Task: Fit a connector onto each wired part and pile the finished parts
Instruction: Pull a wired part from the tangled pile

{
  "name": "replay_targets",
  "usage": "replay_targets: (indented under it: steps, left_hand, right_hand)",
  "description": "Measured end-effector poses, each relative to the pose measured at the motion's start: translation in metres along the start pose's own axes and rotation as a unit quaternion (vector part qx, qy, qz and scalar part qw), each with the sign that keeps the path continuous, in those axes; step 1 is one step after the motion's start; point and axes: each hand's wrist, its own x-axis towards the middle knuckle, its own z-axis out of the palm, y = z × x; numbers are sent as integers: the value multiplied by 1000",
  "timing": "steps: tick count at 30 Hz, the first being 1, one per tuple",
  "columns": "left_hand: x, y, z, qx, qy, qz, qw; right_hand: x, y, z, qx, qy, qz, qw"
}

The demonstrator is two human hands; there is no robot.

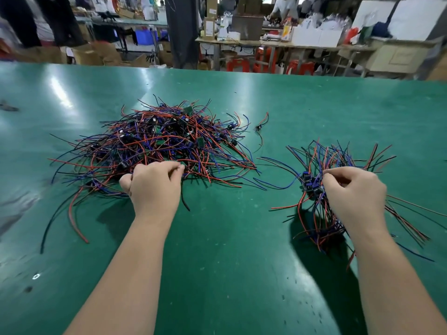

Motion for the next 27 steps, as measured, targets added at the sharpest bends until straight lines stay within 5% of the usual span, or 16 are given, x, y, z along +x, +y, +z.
replay_targets:
  steps: [2, 5, 10, 15, 18, 23, 27]
  left_hand:
    - [0, 7, -9, -73, 114, 88, 987]
    - [-9, 29, -19, -196, 221, 281, 913]
    - [-53, 70, -17, -272, 88, 429, 857]
    - [-78, 96, -14, -315, -2, 485, 816]
    - [-75, 94, -12, -307, -45, 429, 848]
    - [-60, 79, -6, -293, -40, 201, 934]
    - [-48, 72, -6, -425, -192, 22, 884]
  right_hand:
    - [-3, -3, 3, 33, -17, -17, 999]
    - [-12, -10, 8, 159, -145, -60, 975]
    - [-37, -35, 28, 283, -408, -82, 864]
    - [-52, -47, 24, 404, -354, -75, 840]
    - [-42, -44, 31, 435, -306, 28, 847]
    - [-31, -39, 27, 570, -257, 132, 769]
    - [-30, -40, 27, 582, -258, 142, 758]
